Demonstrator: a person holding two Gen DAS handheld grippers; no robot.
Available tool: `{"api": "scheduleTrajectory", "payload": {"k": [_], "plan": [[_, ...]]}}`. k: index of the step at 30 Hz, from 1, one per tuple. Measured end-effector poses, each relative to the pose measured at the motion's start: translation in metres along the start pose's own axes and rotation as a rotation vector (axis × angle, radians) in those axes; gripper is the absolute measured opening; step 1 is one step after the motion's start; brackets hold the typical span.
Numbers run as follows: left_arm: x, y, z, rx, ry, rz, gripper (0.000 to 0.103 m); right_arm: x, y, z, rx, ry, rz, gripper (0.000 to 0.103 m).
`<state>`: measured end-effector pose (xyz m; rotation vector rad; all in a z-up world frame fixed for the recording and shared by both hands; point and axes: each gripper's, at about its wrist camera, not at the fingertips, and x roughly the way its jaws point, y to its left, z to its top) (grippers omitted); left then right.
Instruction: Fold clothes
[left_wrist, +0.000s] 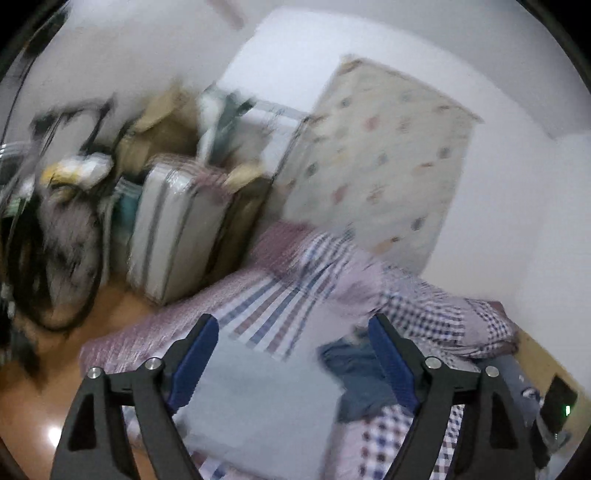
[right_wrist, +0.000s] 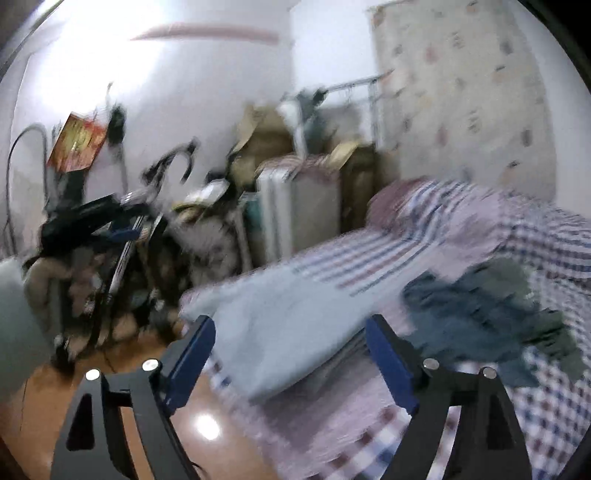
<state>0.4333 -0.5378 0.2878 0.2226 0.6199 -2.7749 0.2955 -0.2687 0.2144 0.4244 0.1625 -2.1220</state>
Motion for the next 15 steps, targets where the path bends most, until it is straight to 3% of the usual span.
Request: {"api": "scheduleTrajectory", "payload": {"k": [2, 4, 6, 9, 15], "plan": [[-0.006, -0.039, 0.01, 0.058, -0.061, -0.035, 0.094, -0.023, -0.021, 0.015, 0.009, -0.056, -0.059, 0.09], [-0.011, -0.076, 0.017, 0.104, -0.119, -0.072, 0.103, -0.044, -0.041, 0.031, 0.014, -0.105, -0.131, 0.092], [-0.014, -0.112, 0.023, 0.147, -0.171, -0.109, 0.103, -0.064, -0.06, 0.047, 0.03, -0.135, -0.209, 0.092], [-0.007, -0.155, 0.022, 0.162, -0.166, -0.16, 0.103, -0.094, -0.08, 0.059, 0.045, -0.167, -0.267, 0.093], [0.016, -0.235, -0.003, 0.107, -0.052, -0.278, 0.103, -0.16, -0.125, 0.059, 0.055, -0.165, -0.353, 0.097]]}}
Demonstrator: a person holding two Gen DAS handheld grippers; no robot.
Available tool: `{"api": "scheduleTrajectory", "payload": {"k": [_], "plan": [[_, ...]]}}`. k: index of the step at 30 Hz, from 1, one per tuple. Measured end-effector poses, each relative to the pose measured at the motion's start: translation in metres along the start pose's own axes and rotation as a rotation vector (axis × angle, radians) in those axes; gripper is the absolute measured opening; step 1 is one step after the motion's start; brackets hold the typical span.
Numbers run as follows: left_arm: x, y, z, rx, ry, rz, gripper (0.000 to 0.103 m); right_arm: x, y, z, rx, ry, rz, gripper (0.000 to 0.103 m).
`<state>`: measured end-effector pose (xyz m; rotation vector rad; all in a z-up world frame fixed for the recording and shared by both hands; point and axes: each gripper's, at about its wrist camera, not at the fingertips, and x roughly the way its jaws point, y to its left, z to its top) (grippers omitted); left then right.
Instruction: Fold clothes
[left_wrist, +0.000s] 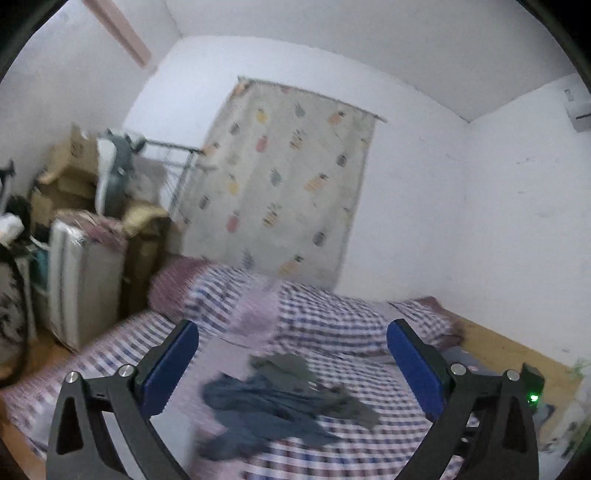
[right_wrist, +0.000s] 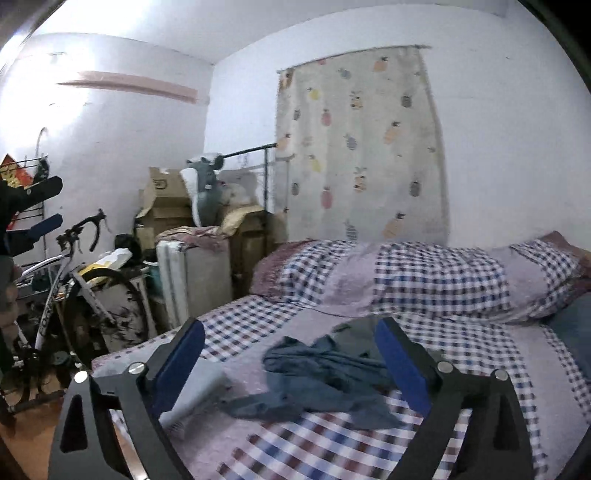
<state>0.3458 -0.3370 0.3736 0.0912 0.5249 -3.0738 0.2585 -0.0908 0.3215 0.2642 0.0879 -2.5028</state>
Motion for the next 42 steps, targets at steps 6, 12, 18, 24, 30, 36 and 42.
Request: {"api": "scheduleTrajectory", "payload": {"k": [6, 12, 18, 24, 30, 36, 42], "plan": [[0.042, -0.092, -0.042, 0.013, 0.109, -0.147, 0.103, -0.041, -0.082, -0.01, 0.079, 0.034, -0.09, 0.1], [0.081, -0.186, -0.086, 0.13, 0.223, -0.258, 0.103, -0.065, -0.177, -0.04, 0.17, 0.107, -0.197, 0.1], [0.116, -0.253, -0.11, 0.138, 0.292, -0.364, 0.103, -0.097, -0.278, -0.068, 0.337, 0.14, -0.267, 0.101], [0.176, -0.259, -0.166, 0.145, 0.345, -0.269, 0.103, -0.105, -0.352, -0.092, 0.43, 0.161, -0.331, 0.102], [0.254, -0.234, -0.255, 0.163, 0.495, -0.064, 0.103, -0.057, -0.384, -0.144, 0.429, 0.259, -0.342, 0.102], [0.323, -0.214, -0.343, 0.227, 0.602, 0.084, 0.103, 0.019, -0.397, -0.194, 0.367, 0.387, -0.376, 0.102], [0.365, -0.189, -0.399, 0.234, 0.678, 0.148, 0.103, 0.079, -0.407, -0.246, 0.285, 0.498, -0.418, 0.102]]}}
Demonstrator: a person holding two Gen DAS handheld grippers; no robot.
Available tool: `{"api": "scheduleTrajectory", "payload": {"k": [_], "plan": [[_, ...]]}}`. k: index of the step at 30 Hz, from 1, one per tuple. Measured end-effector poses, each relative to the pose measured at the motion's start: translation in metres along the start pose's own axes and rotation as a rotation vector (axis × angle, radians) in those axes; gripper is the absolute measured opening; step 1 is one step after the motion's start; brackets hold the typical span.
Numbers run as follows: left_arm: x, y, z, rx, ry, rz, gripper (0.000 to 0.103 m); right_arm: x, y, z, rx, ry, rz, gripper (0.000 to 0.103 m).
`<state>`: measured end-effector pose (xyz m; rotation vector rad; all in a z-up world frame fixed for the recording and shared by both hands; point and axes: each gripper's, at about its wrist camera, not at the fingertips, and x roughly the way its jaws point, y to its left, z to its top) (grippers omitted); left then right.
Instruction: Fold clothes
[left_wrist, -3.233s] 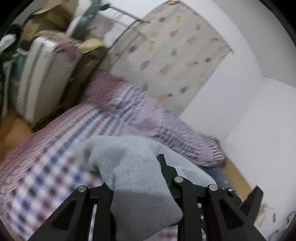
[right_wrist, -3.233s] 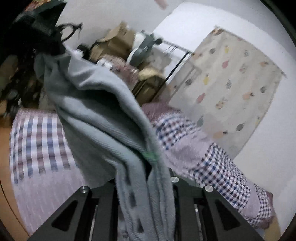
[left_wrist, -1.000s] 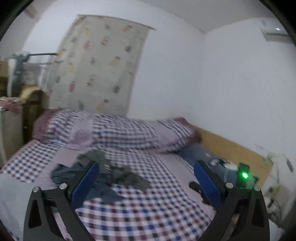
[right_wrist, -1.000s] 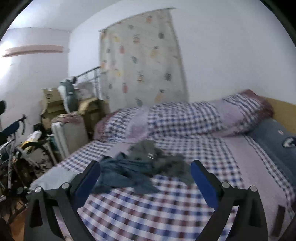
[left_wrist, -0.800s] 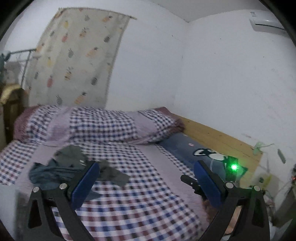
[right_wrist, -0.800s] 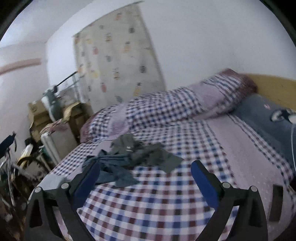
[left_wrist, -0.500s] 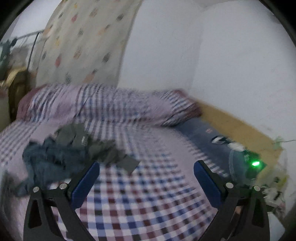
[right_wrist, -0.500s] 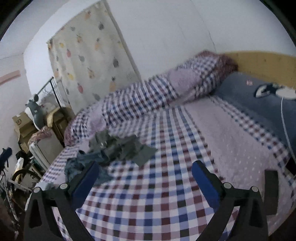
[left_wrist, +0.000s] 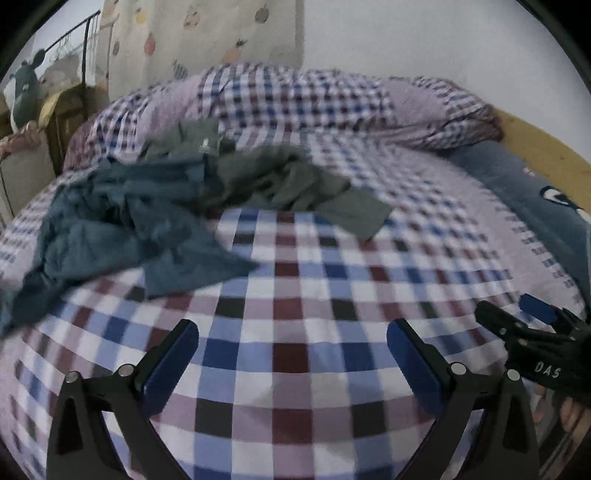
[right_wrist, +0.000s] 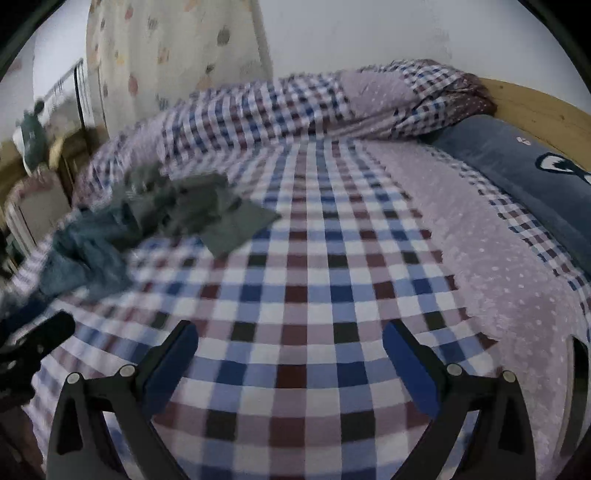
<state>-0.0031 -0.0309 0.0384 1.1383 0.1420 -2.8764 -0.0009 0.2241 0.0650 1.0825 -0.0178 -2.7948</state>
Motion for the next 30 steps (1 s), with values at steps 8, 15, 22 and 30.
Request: {"api": "scheduleTrajectory", "payload": {"k": [8, 15, 22, 30], "plan": [[0.043, -0.003, -0.005, -0.007, 0.075, 0.012, 0.103, 0.066, -0.005, -0.014, 0.071, 0.118, -0.029, 0.102], [0.053, -0.009, -0.011, 0.027, 0.093, 0.059, 0.103, 0.081, 0.001, -0.02, 0.041, 0.155, -0.066, 0.103], [0.054, -0.007, -0.012, 0.021, 0.099, 0.048, 0.103, 0.084, -0.001, -0.02, 0.051, 0.169, -0.056, 0.103], [0.054, -0.007, -0.012, 0.022, 0.096, 0.048, 0.103, 0.084, -0.001, -0.02, 0.055, 0.171, -0.056, 0.103]]}}
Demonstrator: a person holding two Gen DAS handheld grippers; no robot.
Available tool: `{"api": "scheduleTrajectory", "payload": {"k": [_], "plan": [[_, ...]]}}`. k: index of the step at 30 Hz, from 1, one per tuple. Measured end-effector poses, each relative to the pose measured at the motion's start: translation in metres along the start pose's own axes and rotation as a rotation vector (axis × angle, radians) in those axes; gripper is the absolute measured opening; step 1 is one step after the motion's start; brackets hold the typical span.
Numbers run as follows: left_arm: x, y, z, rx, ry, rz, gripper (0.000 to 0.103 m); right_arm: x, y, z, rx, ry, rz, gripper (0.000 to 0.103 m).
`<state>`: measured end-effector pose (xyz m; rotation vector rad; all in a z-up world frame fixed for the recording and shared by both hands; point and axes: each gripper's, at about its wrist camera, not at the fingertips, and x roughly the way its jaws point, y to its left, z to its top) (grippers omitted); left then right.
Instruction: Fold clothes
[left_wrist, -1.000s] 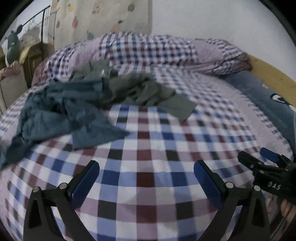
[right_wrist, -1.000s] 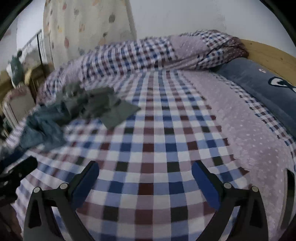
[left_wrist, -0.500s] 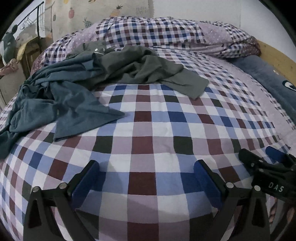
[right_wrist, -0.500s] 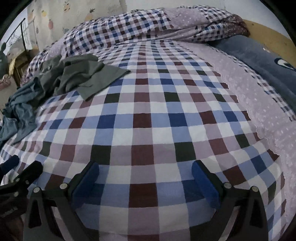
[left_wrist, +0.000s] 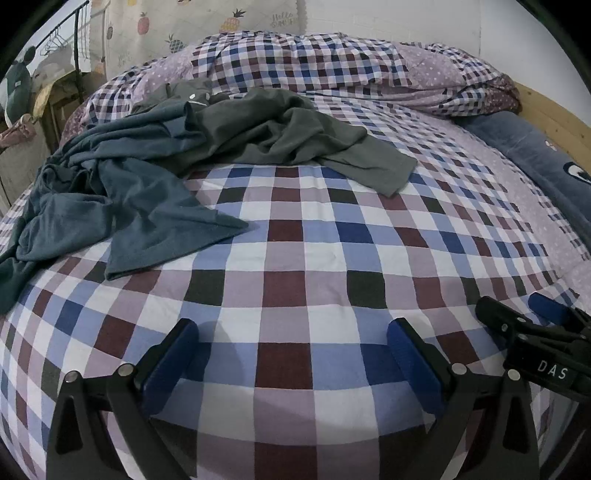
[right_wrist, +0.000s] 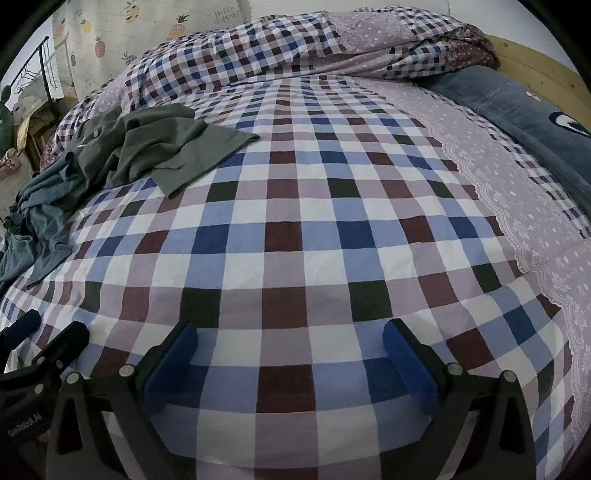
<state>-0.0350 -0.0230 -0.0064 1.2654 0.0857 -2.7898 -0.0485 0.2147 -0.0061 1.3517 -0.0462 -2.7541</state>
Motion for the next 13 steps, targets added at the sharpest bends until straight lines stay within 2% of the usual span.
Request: {"api": "scheduleTrajectory", "payload": {"k": [13], "plan": [[-0.0007, 0.0003, -0.0004, -0.009, -0.005, -0.007, 0.103, -0.0006, 0.0002, -0.0004, 0.001, 0.001, 0.0, 0.103]]}}
